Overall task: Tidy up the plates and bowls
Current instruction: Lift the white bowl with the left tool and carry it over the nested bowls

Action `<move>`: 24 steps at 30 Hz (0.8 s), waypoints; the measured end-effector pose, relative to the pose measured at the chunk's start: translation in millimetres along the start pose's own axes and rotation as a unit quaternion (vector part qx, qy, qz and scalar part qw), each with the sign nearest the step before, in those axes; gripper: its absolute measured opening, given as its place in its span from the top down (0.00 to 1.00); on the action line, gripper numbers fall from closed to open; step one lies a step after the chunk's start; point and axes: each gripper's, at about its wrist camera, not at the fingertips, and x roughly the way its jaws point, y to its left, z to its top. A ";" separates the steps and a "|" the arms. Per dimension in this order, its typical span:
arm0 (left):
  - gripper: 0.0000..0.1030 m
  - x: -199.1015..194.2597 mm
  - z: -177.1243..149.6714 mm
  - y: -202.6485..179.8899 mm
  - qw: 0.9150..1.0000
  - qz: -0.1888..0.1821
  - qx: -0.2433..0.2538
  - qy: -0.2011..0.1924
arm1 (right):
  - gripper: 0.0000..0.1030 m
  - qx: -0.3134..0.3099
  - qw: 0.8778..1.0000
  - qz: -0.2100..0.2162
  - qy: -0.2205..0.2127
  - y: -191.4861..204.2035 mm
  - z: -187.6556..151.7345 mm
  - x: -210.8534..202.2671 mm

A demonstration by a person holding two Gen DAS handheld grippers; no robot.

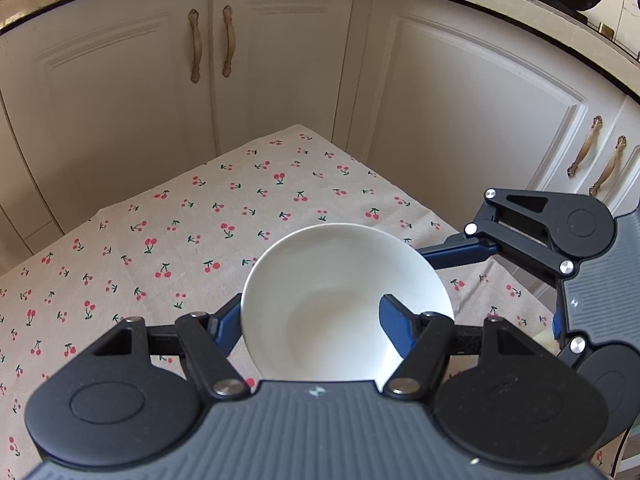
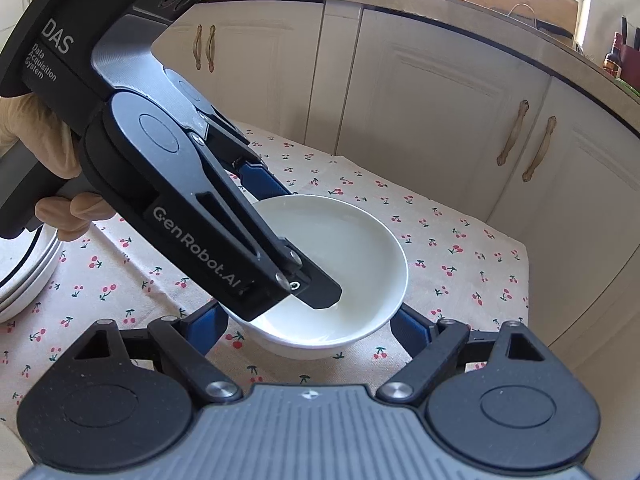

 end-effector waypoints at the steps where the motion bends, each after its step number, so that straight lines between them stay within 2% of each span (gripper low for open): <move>1: 0.32 -3.2 -1.4 -1.8 1.000 -0.001 0.000 0.000 | 0.12 0.001 1.000 0.001 0.001 2.6 0.3 -3.7; 24: 0.32 -96.1 -44.4 -68.5 0.999 -0.006 0.025 -0.024 | 0.12 0.000 1.000 -0.001 0.000 64.0 -13.6 -100.3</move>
